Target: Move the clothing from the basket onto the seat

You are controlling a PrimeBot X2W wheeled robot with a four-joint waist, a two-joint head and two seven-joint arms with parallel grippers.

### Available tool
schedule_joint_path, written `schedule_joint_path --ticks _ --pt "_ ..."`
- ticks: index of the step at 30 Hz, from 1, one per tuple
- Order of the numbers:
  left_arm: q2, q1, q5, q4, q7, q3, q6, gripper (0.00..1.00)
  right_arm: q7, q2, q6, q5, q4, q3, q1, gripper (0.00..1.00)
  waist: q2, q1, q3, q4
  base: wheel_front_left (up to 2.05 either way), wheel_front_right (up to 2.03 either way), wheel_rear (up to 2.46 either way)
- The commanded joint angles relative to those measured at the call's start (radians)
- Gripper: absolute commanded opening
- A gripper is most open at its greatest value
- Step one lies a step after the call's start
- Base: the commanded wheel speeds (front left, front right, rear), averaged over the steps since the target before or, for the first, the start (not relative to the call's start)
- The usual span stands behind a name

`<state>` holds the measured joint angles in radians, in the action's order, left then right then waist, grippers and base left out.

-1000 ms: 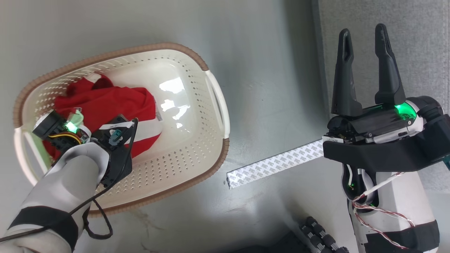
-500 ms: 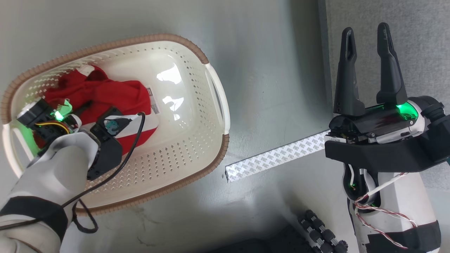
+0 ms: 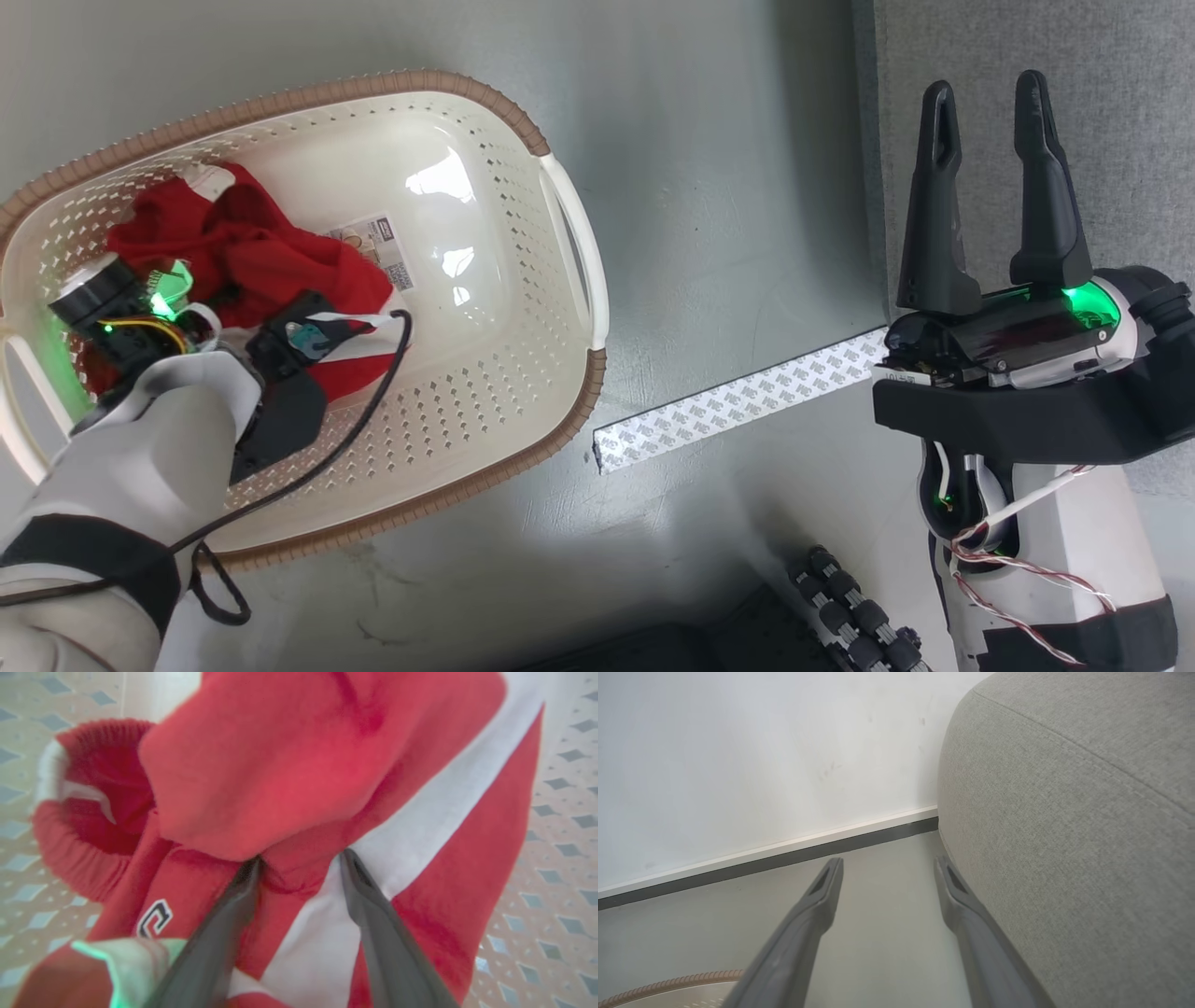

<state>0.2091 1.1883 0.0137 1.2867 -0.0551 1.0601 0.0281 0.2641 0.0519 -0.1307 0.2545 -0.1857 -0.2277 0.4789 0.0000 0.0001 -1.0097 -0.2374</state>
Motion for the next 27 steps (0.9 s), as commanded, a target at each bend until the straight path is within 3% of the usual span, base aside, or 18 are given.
schedule_joint_path --ticks 1,8,17,27 --pt "-0.003 -0.002 -0.001 0.005 -0.011 0.007 -0.009 0.0 0.0 -0.002 0.0 0.007 -0.001 0.003 -0.012 1.0 0.0 -0.0001 0.002 0.001 0.0 0.0 0.0" --pt "-0.003 -0.011 0.015 -0.01 -0.131 0.015 -0.017 0.0 0.0 -0.002 0.0 0.026 0.007 -0.004 0.022 1.0 0.0 -0.0001 0.028 0.0 0.0 0.0 0.0" --pt "0.001 -0.111 0.123 -0.098 -0.211 -0.066 0.0 0.0 0.001 -0.002 0.0 0.039 0.042 -0.005 0.015 1.0 0.0 -0.0001 0.182 0.024 0.0 0.0 0.0" --pt "0.104 -0.363 0.224 -0.526 -0.211 -0.221 0.038 0.0 0.0 -0.001 0.0 0.06 0.1 -0.026 -0.065 1.0 0.0 -0.0001 0.415 0.066 0.0 0.0 0.0"
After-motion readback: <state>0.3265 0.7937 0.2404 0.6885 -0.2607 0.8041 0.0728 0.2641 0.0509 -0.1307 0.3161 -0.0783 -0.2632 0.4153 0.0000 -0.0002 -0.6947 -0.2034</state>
